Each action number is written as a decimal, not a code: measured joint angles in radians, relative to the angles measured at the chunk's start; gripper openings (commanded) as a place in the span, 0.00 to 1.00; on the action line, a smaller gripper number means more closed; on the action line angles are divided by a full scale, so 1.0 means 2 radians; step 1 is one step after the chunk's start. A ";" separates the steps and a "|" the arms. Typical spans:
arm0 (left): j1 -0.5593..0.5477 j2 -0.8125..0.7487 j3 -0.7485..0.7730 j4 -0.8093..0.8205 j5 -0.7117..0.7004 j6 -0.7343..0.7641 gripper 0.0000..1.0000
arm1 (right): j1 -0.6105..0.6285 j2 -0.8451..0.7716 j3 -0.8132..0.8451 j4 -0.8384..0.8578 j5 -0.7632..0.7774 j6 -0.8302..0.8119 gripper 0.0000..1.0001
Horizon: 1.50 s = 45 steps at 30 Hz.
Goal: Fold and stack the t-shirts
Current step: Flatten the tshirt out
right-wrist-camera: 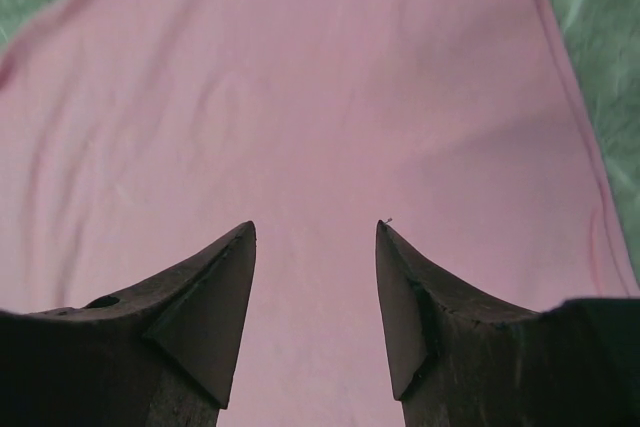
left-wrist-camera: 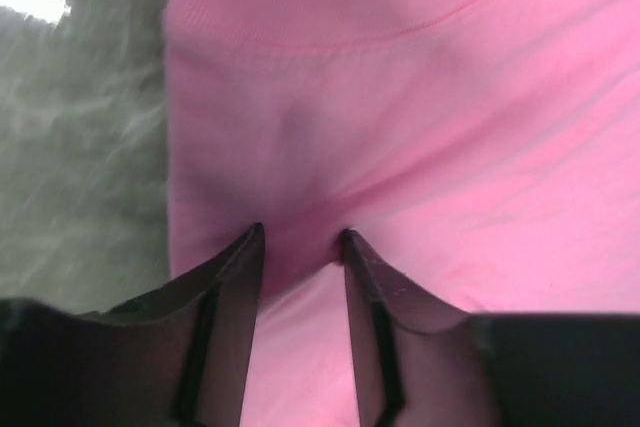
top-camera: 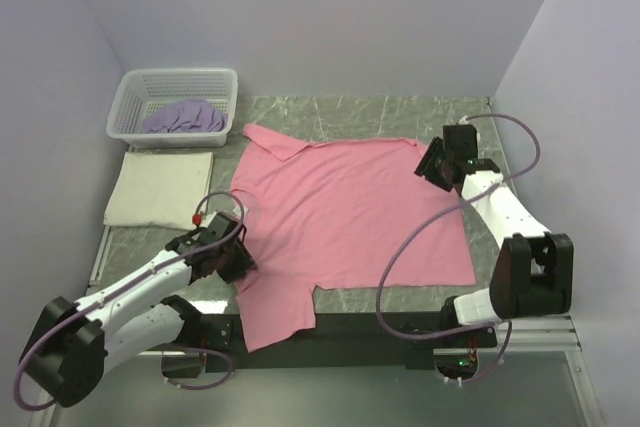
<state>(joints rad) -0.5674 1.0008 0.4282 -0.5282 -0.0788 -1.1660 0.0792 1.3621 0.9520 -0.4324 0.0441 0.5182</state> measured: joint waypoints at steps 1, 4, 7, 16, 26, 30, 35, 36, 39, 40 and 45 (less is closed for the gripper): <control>-0.002 -0.010 -0.001 -0.015 0.002 -0.004 0.48 | -0.007 0.014 0.014 0.006 -0.001 -0.002 0.58; -0.005 -0.033 0.003 -0.057 -0.004 -0.015 0.72 | -0.023 0.059 0.057 0.021 -0.008 -0.005 0.58; -0.005 -0.032 0.037 -0.091 -0.030 -0.009 0.82 | -0.033 0.105 0.094 0.037 -0.021 -0.007 0.54; -0.005 0.129 0.201 -0.043 -0.068 0.081 0.89 | -0.071 0.247 0.163 0.071 -0.084 0.017 0.52; -0.019 0.245 0.235 0.012 -0.039 0.137 0.88 | -0.076 0.335 0.218 0.072 -0.098 0.025 0.52; -0.021 0.257 0.220 0.023 -0.026 0.137 0.87 | -0.078 0.346 0.239 0.069 -0.096 0.024 0.52; -0.022 0.267 0.205 0.031 -0.019 0.134 0.86 | -0.096 0.380 0.296 0.056 -0.093 0.023 0.52; -0.021 0.268 0.205 0.031 -0.019 0.133 0.86 | -0.101 0.388 0.310 0.051 -0.091 0.023 0.52; -0.021 0.267 0.205 0.032 -0.018 0.133 0.86 | -0.120 0.422 0.369 0.031 -0.080 0.023 0.53; -0.021 0.267 0.205 0.032 -0.018 0.133 0.86 | -0.125 0.431 0.386 0.026 -0.078 0.024 0.53; -0.021 0.267 0.204 0.034 -0.017 0.132 0.86 | -0.146 0.461 0.457 0.010 -0.074 0.025 0.53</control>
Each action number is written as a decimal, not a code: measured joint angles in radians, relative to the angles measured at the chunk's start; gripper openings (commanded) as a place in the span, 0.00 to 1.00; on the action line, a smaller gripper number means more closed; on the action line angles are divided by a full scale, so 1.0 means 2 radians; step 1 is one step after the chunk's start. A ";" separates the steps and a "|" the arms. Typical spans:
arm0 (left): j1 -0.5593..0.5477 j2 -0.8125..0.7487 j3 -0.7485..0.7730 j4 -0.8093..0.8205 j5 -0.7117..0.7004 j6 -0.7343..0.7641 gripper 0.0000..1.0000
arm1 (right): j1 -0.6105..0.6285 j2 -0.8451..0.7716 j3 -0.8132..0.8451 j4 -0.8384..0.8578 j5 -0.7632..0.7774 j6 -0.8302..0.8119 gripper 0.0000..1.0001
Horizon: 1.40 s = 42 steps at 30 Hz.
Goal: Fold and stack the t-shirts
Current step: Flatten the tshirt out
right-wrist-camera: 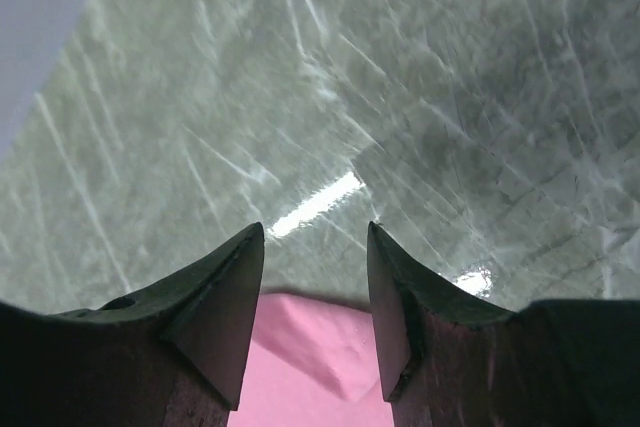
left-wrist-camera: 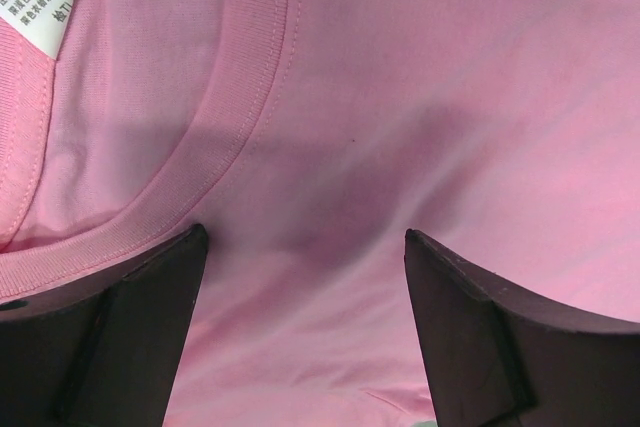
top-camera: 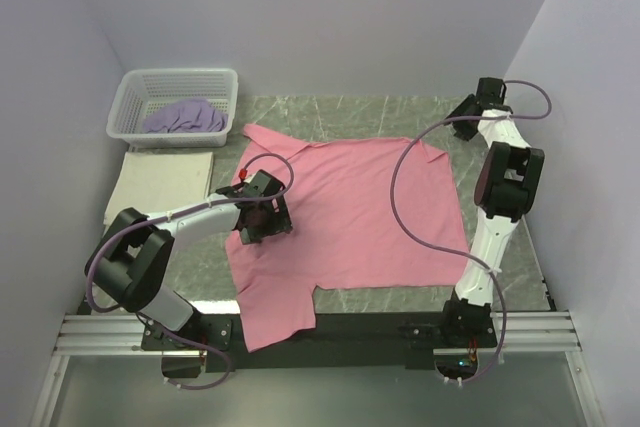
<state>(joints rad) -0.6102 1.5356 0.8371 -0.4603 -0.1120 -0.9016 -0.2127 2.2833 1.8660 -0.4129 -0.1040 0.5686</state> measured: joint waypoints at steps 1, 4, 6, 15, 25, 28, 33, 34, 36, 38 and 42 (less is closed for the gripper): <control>0.000 0.000 0.000 0.000 0.000 0.000 0.86 | -0.002 0.001 0.006 -0.002 -0.003 0.000 0.52; 0.000 -0.003 -0.003 0.002 0.000 -0.001 0.86 | 0.004 -0.010 0.002 -0.006 -0.007 -0.002 0.50; 0.000 -0.005 -0.004 0.004 0.000 -0.001 0.86 | 0.015 -0.029 -0.027 -0.005 -0.002 -0.010 0.48; -0.003 -0.010 -0.011 0.011 -0.001 -0.001 0.86 | 0.090 -0.088 -0.121 -0.039 0.097 -0.116 0.41; -0.004 -0.011 -0.012 0.016 0.002 0.001 0.86 | 0.105 -0.088 -0.113 -0.057 0.169 -0.186 0.39; -0.004 -0.011 -0.013 0.019 0.003 0.001 0.86 | 0.112 -0.080 -0.101 -0.061 0.179 -0.198 0.39; -0.005 -0.014 -0.019 0.034 0.012 0.001 0.86 | 0.130 -0.077 -0.100 -0.066 0.178 -0.216 0.39; -0.005 -0.014 -0.020 0.036 0.013 0.001 0.86 | 0.132 -0.077 -0.100 -0.066 0.177 -0.218 0.39; -0.005 -0.015 -0.021 0.041 0.015 0.001 0.86 | 0.136 -0.077 -0.100 -0.067 0.175 -0.223 0.39; -0.005 -0.016 -0.023 0.044 0.017 0.001 0.86 | 0.138 -0.076 -0.099 -0.069 0.175 -0.228 0.39; -0.005 -0.016 -0.024 0.049 0.019 0.001 0.86 | 0.138 -0.063 -0.089 -0.077 0.176 -0.233 0.39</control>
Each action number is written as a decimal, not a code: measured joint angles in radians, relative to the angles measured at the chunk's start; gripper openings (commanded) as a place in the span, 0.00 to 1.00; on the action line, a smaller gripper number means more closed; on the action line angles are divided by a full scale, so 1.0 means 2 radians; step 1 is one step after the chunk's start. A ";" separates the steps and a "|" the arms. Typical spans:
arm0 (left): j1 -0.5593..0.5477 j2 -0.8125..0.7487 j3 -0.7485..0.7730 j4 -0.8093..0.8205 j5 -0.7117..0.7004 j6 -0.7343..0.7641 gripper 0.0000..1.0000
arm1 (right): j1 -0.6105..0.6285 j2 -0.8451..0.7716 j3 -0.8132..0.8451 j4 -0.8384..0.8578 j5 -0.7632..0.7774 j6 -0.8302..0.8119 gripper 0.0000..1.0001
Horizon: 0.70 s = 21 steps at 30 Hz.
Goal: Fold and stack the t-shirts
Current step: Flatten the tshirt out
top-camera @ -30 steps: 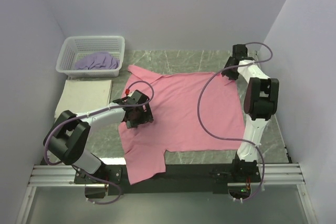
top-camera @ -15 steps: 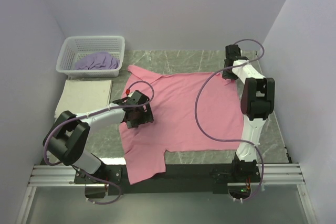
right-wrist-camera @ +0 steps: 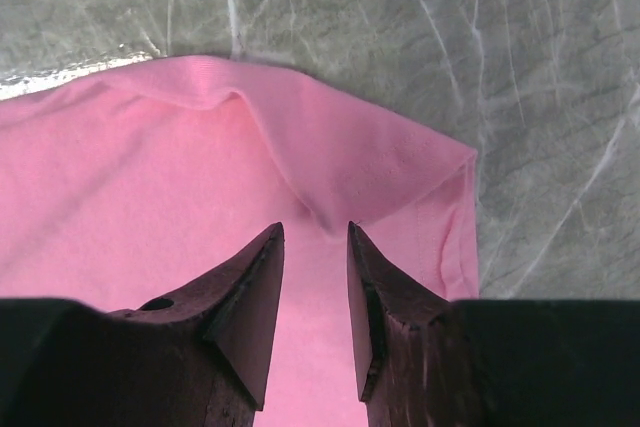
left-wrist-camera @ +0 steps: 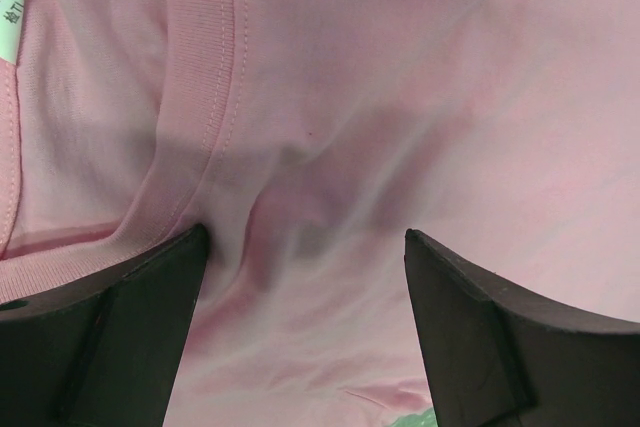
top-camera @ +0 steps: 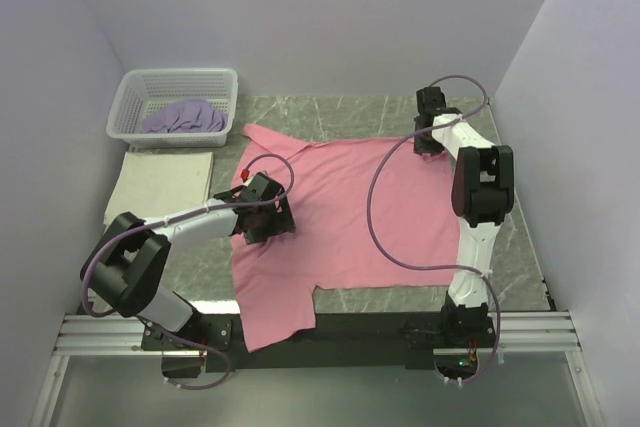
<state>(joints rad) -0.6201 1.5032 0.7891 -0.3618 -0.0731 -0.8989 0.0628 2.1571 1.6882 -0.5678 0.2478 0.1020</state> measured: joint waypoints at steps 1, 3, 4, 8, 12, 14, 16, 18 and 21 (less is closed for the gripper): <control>0.000 0.000 0.000 0.001 0.001 0.000 0.86 | 0.000 0.004 0.003 -0.002 0.000 -0.001 0.38; 0.000 -0.002 -0.002 0.004 0.001 0.000 0.87 | 0.000 0.014 0.010 -0.005 0.000 -0.003 0.38; 0.000 -0.002 -0.003 0.005 0.001 0.000 0.87 | 0.000 0.020 0.014 -0.007 0.000 -0.004 0.37; 0.000 -0.009 -0.011 0.012 0.001 -0.002 0.87 | 0.000 0.035 0.024 -0.012 0.004 -0.010 0.27; -0.001 -0.018 -0.021 0.019 0.001 -0.003 0.86 | 0.000 0.035 0.031 -0.015 0.016 -0.017 0.14; -0.001 -0.023 -0.026 0.021 0.001 -0.005 0.86 | 0.000 0.035 0.039 -0.016 0.026 -0.022 0.07; -0.001 -0.028 -0.031 0.022 0.001 -0.007 0.86 | 0.000 0.036 0.049 -0.015 0.035 -0.026 0.00; -0.002 -0.032 -0.034 0.020 0.001 -0.008 0.86 | -0.001 0.038 0.063 -0.015 0.047 -0.031 0.00; -0.002 -0.034 -0.034 0.018 0.001 -0.012 0.86 | -0.001 0.042 0.082 -0.011 0.066 -0.035 0.00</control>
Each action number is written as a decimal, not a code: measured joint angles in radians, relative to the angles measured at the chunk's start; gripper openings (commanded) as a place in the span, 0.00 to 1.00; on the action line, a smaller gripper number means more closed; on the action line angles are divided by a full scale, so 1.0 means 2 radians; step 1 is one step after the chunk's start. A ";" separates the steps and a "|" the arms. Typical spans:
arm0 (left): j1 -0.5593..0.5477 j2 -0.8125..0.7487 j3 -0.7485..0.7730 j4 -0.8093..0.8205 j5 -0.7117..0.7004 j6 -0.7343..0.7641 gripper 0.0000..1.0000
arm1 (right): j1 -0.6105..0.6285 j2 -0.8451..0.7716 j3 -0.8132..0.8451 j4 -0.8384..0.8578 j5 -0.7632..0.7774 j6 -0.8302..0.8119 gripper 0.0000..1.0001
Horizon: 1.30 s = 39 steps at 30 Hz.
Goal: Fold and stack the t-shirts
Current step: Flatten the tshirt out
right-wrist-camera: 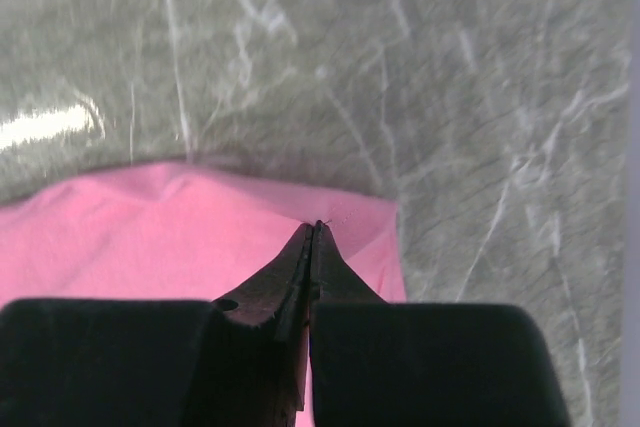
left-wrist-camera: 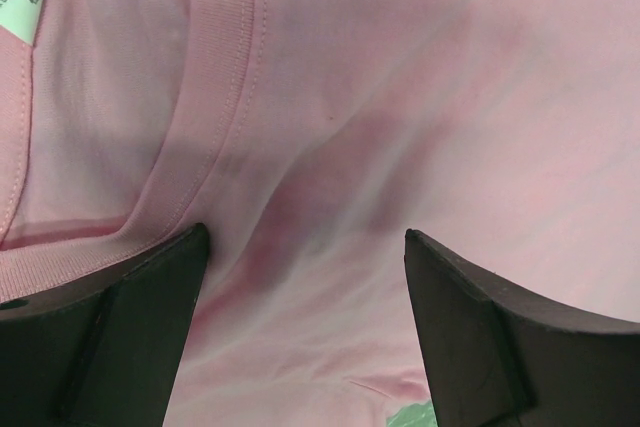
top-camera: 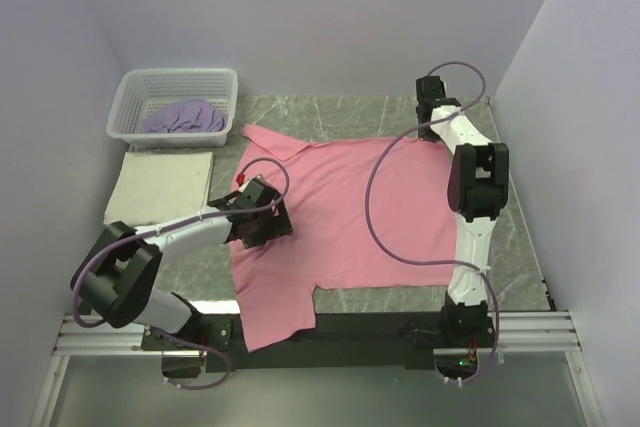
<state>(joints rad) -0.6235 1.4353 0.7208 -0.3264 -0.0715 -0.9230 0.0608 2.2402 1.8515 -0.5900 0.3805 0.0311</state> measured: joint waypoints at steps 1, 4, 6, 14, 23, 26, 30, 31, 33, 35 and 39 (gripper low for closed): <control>0.000 -0.001 0.000 -0.002 0.000 -0.001 0.86 | 0.000 0.001 0.005 0.003 0.005 -0.002 0.00; 0.000 -0.002 0.006 -0.024 -0.002 -0.002 0.86 | 0.000 0.004 0.012 0.011 0.017 -0.004 0.00; 0.002 -0.002 0.017 -0.050 -0.003 0.000 0.87 | 0.000 0.007 0.016 0.014 0.024 -0.010 0.00; 0.088 0.009 0.142 -0.111 -0.002 0.030 0.85 | 0.000 0.019 0.017 0.025 0.035 -0.024 0.00; 0.153 0.171 0.340 -0.090 -0.005 0.054 0.66 | -0.001 0.019 0.010 0.034 0.028 0.001 0.00; 0.154 0.239 0.405 -0.091 -0.007 0.059 0.63 | -0.001 0.019 0.002 0.038 0.024 0.007 0.00; 0.154 0.300 0.457 -0.091 -0.009 0.060 0.59 | -0.001 0.019 -0.007 0.040 0.021 0.013 0.00; 0.154 0.319 0.472 -0.095 -0.010 0.060 0.59 | -0.001 0.019 -0.007 0.040 0.019 0.014 0.00; 0.154 0.340 0.491 -0.098 -0.012 0.060 0.59 | -0.001 0.019 -0.007 0.040 0.018 0.016 0.00; 0.154 0.361 0.510 -0.101 -0.015 0.061 0.60 | -0.001 0.018 -0.007 0.040 0.018 0.016 0.00; 0.154 0.385 0.533 -0.105 -0.023 0.061 0.60 | -0.001 0.018 -0.007 0.040 0.014 0.017 0.00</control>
<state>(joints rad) -0.3153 2.2051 1.7874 -0.5362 -0.1173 -0.8013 0.0589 2.2765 1.8378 -0.5091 0.4095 0.0658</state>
